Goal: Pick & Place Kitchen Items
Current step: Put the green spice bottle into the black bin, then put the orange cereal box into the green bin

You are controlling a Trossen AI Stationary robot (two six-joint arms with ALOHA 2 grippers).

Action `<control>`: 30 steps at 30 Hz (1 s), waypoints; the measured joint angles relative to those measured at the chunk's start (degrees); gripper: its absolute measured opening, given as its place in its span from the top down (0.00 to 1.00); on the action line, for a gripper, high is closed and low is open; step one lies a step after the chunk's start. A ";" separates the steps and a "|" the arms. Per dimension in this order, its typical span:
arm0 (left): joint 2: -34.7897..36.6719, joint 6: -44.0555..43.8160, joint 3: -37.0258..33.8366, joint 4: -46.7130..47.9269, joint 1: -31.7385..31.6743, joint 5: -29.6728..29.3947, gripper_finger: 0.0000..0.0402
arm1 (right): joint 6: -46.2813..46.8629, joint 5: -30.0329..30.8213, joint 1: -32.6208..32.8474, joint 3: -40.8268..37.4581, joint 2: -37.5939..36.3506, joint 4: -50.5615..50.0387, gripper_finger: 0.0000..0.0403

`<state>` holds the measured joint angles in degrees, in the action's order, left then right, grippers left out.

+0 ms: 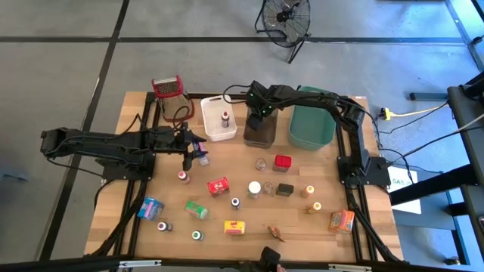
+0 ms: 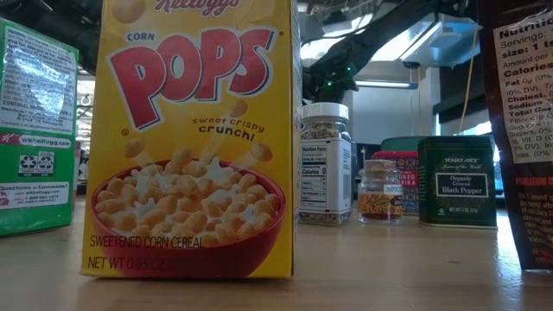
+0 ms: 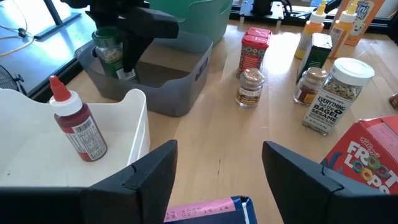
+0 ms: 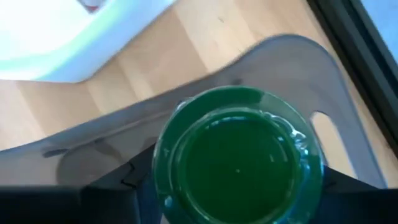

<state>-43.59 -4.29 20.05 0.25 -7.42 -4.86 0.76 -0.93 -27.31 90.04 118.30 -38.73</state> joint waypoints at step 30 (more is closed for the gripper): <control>0.02 1.08 0.00 1.08 0.00 -0.22 0.43 | 1.84 6.30 8.07 22.11 -0.83 -35.80 0.16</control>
<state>-43.57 -3.21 20.05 1.33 -7.42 -5.08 2.60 5.37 -19.24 112.15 117.47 -74.54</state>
